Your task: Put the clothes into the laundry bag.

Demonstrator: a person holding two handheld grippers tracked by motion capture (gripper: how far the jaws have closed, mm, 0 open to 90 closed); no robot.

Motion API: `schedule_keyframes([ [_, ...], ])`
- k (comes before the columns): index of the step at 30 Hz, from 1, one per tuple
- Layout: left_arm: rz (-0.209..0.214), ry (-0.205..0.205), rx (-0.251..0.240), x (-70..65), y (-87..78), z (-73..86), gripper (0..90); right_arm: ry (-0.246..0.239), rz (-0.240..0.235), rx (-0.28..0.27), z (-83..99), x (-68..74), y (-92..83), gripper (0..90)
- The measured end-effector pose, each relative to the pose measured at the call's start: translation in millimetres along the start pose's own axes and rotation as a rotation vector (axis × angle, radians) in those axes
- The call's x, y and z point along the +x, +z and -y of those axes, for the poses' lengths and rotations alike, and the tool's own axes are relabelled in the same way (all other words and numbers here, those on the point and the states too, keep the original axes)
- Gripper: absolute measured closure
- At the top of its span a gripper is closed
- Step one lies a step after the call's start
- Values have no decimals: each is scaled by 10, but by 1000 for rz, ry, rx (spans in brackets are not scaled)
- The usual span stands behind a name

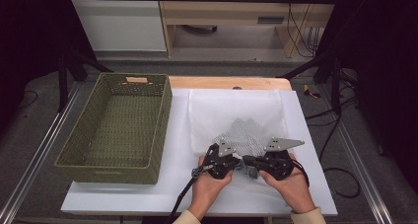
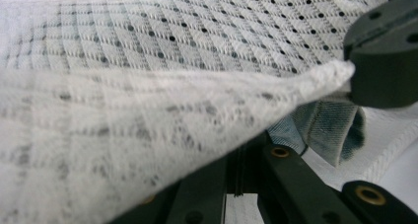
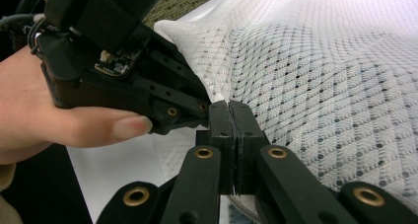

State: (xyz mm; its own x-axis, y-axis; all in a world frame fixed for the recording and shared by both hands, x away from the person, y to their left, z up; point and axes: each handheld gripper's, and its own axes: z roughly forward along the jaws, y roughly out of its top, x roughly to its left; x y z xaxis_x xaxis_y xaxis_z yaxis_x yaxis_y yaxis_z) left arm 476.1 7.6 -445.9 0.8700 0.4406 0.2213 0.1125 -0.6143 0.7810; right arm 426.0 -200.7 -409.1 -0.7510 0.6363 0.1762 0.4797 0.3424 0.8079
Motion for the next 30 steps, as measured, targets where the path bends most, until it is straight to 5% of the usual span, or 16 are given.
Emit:
schedule_keyframes([
  [13,-13,19,15,108,46,-42,900,3,0,7,2,-10,15,895],
  [20,45,36,16,47,-40,14,900,4,1,8,11,-28,6,895],
  [25,7,60,68,-57,-85,57,900,4,-1,8,7,-23,3,895],
  [30,-3,43,78,9,-30,113,900,0,-1,6,2,-15,-4,896],
])
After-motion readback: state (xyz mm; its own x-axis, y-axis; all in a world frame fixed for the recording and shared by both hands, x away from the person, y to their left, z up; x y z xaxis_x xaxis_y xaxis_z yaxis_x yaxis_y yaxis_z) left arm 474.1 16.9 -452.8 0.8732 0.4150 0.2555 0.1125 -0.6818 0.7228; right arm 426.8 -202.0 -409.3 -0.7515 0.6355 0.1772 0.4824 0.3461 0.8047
